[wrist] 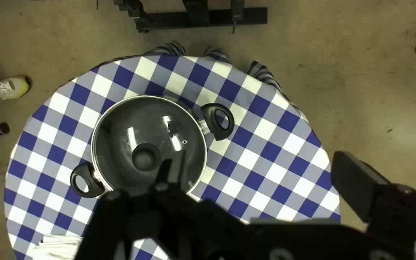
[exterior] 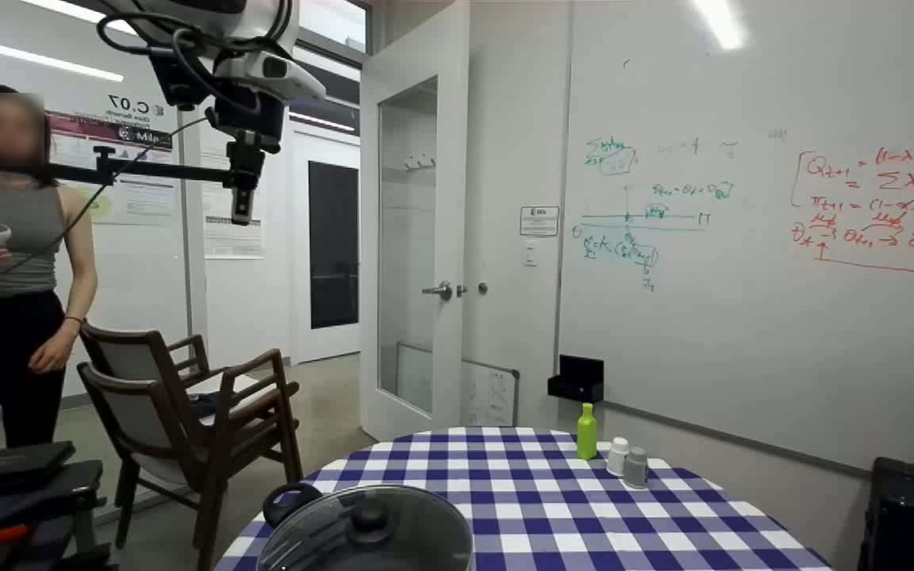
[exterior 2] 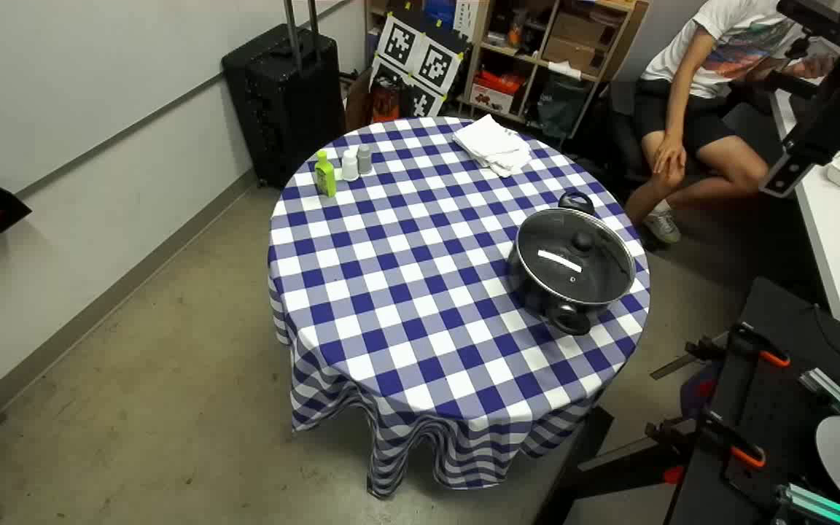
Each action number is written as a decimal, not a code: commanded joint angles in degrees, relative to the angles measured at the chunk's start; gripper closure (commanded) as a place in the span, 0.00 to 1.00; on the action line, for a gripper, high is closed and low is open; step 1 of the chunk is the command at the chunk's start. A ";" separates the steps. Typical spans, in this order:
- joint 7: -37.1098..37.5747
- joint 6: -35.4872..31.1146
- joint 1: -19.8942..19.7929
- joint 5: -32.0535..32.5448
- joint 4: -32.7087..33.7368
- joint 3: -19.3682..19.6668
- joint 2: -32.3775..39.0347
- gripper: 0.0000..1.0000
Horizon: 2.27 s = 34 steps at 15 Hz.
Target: Remove the glass lid from the black pit and put it on the table
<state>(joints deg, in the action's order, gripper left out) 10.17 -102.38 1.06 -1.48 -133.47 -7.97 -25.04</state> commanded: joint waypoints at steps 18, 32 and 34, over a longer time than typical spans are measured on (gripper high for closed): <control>-8.32 -21.88 -3.07 4.27 -10.12 7.59 6.02 0.00; -23.05 -39.43 -8.36 -8.40 3.21 11.33 42.92 0.00; -23.61 -38.79 -9.66 -8.14 5.86 11.18 45.61 0.00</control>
<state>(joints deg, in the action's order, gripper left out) -11.03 -142.81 -6.56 -8.15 -132.88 4.08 15.94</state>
